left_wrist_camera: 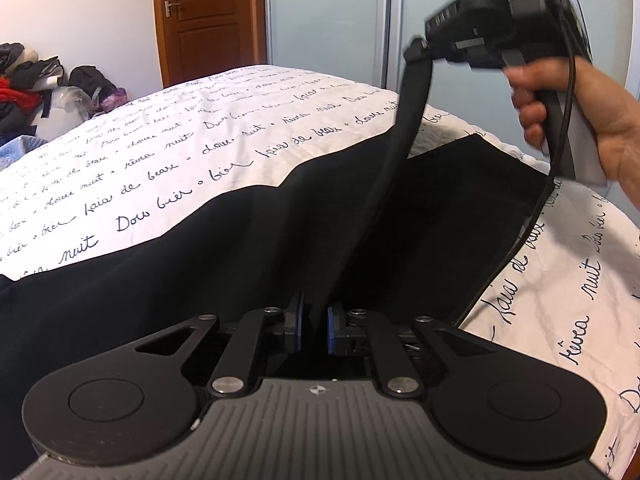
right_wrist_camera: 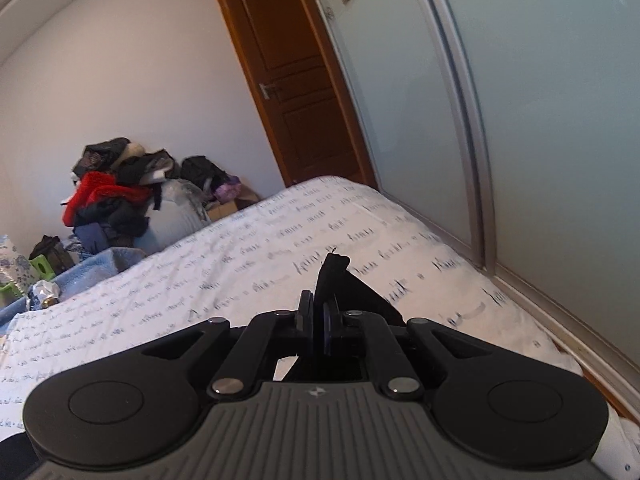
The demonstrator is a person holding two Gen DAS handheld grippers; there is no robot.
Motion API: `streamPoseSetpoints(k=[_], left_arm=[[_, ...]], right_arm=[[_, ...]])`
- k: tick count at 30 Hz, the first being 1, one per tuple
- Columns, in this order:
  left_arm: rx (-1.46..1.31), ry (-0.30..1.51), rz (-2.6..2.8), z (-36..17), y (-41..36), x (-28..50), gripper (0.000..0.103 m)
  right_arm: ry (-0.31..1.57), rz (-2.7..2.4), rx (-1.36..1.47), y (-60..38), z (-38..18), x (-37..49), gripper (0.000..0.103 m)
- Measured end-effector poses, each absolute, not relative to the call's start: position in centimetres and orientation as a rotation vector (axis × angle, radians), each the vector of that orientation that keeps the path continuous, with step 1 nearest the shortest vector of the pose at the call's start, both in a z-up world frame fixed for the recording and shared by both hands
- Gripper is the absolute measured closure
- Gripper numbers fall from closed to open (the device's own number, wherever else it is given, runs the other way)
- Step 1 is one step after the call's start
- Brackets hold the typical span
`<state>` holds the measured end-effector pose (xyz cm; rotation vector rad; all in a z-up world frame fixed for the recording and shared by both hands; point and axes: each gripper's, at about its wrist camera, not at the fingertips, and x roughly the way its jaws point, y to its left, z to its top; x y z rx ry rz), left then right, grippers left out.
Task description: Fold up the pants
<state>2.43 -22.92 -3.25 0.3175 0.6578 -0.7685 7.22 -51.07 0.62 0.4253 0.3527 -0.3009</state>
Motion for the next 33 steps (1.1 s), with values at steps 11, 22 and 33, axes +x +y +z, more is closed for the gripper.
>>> streamPoseSetpoints(k=[11, 22, 33], left_arm=[[0.306, 0.652, -0.776, -2.7, -22.5, 1.9, 0.088], [0.386, 0.616, -0.833, -3.1, -23.0, 0.1, 0.088], [0.434, 0.626, -0.842, -3.8, -23.1, -0.5, 0.088]], right_arm=[[0.286, -0.344, 0.365, -50.3, 2.1, 4.7, 0.098], [0.416, -0.534, 0.272, -50.5, -2.5, -1.6, 0.098], [0.474, -0.565, 0.349, -50.9, -5.7, -5.1, 0.098]])
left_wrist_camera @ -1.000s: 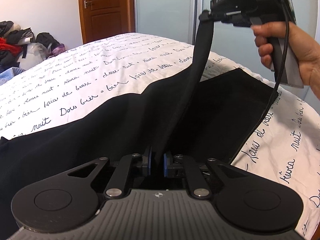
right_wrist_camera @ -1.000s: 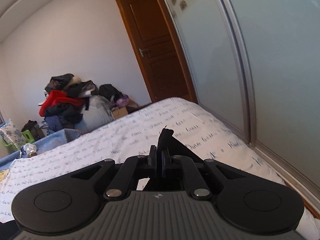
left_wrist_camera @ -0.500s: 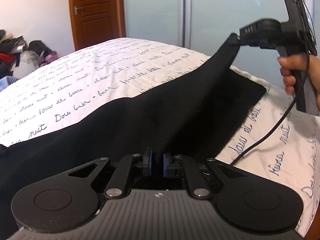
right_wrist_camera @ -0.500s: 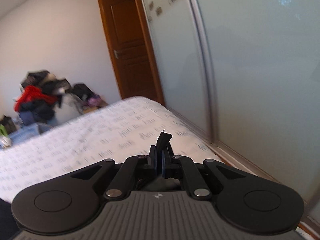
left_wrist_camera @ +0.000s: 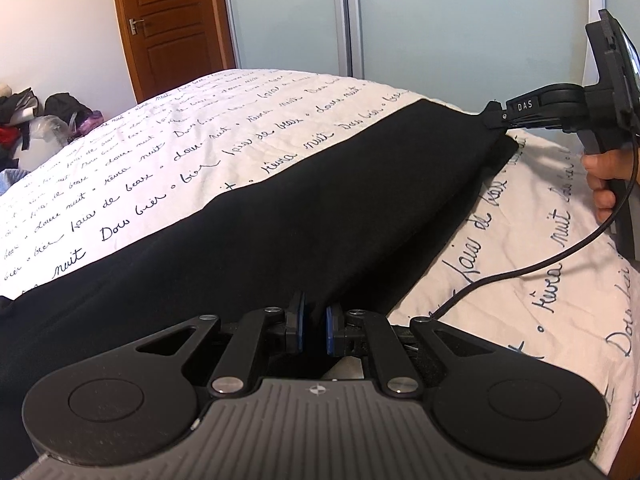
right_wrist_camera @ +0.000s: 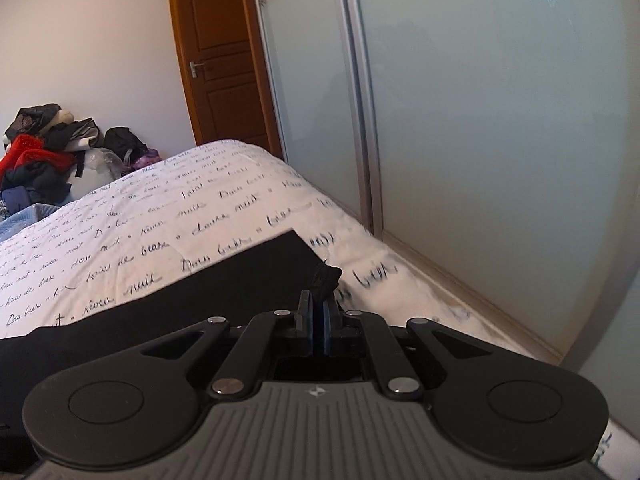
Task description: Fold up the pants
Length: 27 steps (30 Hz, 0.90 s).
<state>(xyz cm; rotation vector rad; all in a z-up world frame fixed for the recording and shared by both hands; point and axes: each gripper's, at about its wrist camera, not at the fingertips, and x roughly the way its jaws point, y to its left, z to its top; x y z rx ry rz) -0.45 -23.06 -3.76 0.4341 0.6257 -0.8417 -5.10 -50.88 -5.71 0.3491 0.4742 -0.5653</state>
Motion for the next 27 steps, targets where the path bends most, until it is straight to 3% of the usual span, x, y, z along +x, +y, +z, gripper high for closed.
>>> streamPoseSetpoints(k=[18, 22, 23, 25, 27], left_arm=[[0.453, 0.639, -0.819, -3.9, -23.5, -0.6, 0.084], [0.453, 0.642, -0.812, -3.8, -23.6, -0.7, 0.082], [0.453, 0.642, -0.811, -3.8, -23.6, -0.7, 0.076], [0.450, 0.637, -0.805, -3.7, -23.6, -0.8, 0.067], [0.447, 0.637, -0.801, -3.6, -23.5, -0.8, 0.064]], right_arm=[[0.539, -0.580, 0.342, -51.0, -6.6, -5.0, 0.095], [0.550, -0.610, 0.338, -51.2, -6.4, -5.2, 0.080], [0.552, -0.625, 0.334, -51.2, -6.4, -5.4, 0.073], [0.548, -0.656, 0.328, -51.3, -6.2, -5.7, 0.067], [0.502, -0.687, 0.329, -51.0, -5.7, -6.3, 0.067]])
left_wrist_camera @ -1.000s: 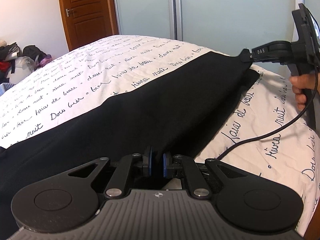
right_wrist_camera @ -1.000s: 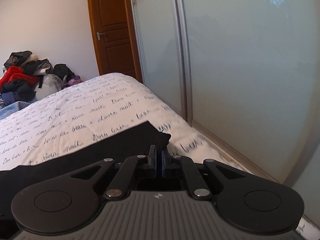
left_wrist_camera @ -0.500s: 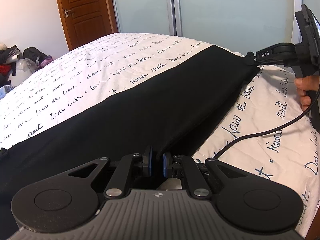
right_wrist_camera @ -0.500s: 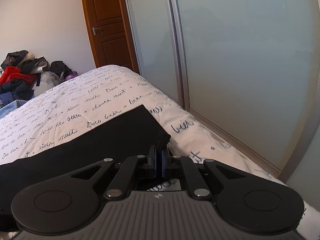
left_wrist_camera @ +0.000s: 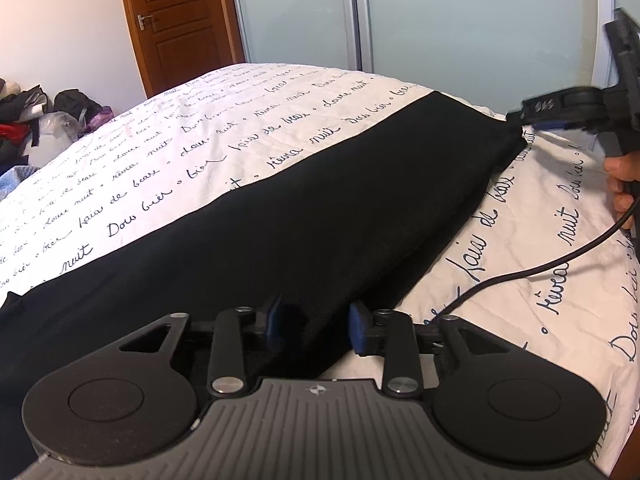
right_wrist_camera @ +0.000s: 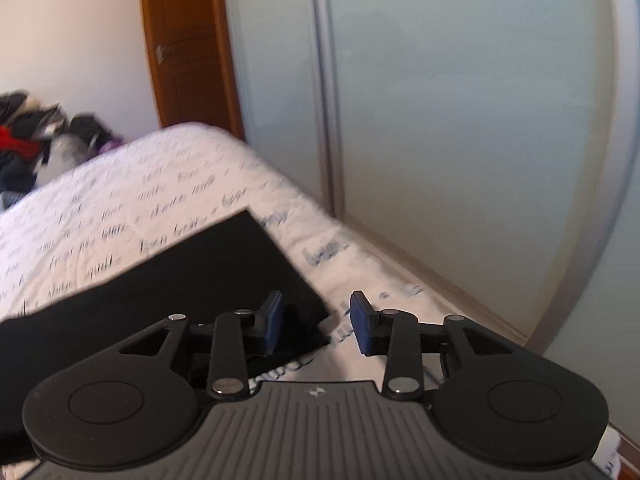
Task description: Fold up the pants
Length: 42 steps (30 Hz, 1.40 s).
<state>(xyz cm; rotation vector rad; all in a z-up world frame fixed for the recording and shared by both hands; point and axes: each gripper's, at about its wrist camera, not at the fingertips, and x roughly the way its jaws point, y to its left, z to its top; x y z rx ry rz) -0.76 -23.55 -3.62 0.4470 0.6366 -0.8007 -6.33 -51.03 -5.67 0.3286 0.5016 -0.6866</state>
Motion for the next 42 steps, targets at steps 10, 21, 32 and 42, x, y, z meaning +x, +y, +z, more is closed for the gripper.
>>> streamPoseSetpoints(k=[10, 21, 32, 42], left_arm=[[0.414, 0.617, -0.796, -2.4, -23.0, -1.4, 0.051], [0.388, 0.602, -0.712, -2.2, -23.0, 0.6, 0.024], [0.367, 0.642, -0.705, -2.9, -23.0, 1.2, 0.027], [0.384, 0.623, -0.702, -2.8, -23.9, 1.1, 0.027]], right_arm=[[0.621, -0.431, 0.300, -48.5, -6.5, -3.2, 0.067], [0.469, -0.465, 0.658, -51.0, -5.1, -8.9, 0.043], [0.482, -0.249, 0.991, -51.9, -9.3, -7.6, 0.043], [0.288, -0.284, 1.110, -54.9, -11.7, -6.6, 0.076]])
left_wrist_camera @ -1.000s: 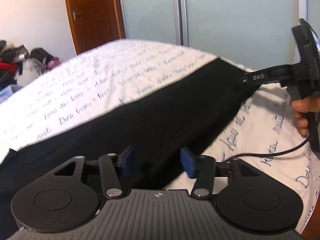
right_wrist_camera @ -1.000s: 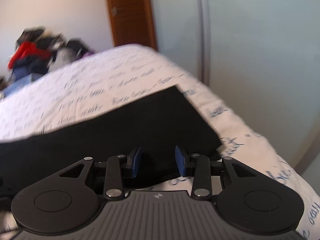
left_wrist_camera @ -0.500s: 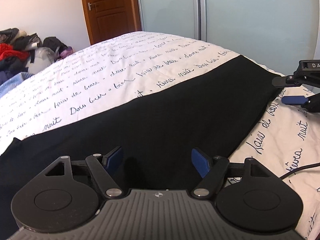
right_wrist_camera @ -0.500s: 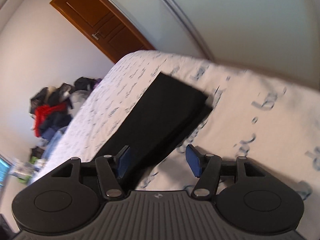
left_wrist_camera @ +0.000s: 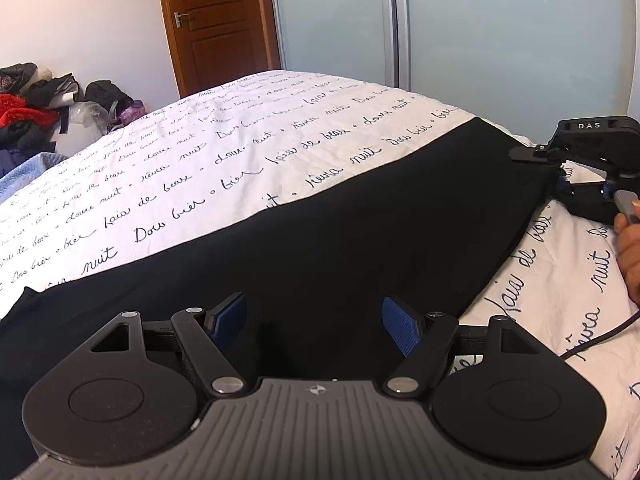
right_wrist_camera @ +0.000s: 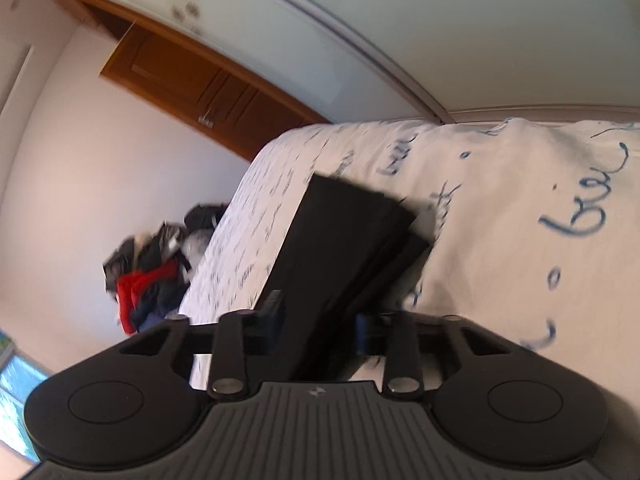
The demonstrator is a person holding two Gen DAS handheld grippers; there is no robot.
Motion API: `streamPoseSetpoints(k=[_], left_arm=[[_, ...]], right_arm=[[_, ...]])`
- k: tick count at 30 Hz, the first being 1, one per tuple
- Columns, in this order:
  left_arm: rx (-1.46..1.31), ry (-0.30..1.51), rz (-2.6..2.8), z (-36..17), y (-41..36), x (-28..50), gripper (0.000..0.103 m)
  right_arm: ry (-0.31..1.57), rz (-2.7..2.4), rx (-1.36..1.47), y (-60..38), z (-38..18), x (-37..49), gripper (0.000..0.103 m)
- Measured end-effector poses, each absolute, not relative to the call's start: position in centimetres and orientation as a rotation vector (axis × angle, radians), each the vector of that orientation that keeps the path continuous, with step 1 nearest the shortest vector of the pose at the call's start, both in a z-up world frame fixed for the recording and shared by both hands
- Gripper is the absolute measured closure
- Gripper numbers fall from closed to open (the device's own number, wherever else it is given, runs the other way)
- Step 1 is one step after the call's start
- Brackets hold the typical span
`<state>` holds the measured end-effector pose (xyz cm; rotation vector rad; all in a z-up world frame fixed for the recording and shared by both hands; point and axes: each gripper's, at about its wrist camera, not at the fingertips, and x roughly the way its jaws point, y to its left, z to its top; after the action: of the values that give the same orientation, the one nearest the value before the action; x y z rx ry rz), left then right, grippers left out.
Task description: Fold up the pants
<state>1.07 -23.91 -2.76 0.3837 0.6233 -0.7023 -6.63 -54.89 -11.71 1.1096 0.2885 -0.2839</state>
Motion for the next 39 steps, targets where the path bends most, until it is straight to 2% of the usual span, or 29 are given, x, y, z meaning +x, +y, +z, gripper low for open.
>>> streamPoseSetpoints(k=[5, 8, 10, 13, 18, 23, 31, 39], left_arm=[[0.362, 0.646, -0.692, -2.6, -24.2, 2.0, 0.027], [0.362, 0.673, -0.679, -2.8, -24.3, 2.6, 0.037], [0.361, 0.690, -0.666, -2.9, -24.2, 3.0, 0.043], [0.318, 0.727, -0.671, -2.9, -23.8, 3.7, 0.043], [0.133, 0.808, -0.717, -2.2, -22.6, 5.4, 0.022], [-0.057, 0.903, -0.781, -1.7, -21.9, 7.1, 0.019], [-0.324, 1.025, -0.890, -2.7, -21.1, 8.7, 0.019], [-0.651, 1.148, -0.990, -4.1, -22.3, 10.9, 0.015]], right_arm=[[0.262, -0.317, 1.126, -56.0, -11.7, -5.6, 0.089], [0.282, -0.338, 1.073, -56.0, -11.5, -5.0, 0.096], [0.302, -0.347, 0.997, -55.5, -11.0, -4.7, 0.096], [0.332, -0.373, 0.862, -54.4, -9.6, -4.0, 0.096], [0.378, -0.389, 0.533, -50.7, -6.7, -2.6, 0.096], [0.413, -0.369, 0.315, -47.5, -5.5, -1.1, 0.096], [0.444, -0.308, 0.174, -44.1, -5.4, -0.3, 0.097], [0.459, -0.181, -0.083, -36.0, -5.1, 0.5, 0.096]])
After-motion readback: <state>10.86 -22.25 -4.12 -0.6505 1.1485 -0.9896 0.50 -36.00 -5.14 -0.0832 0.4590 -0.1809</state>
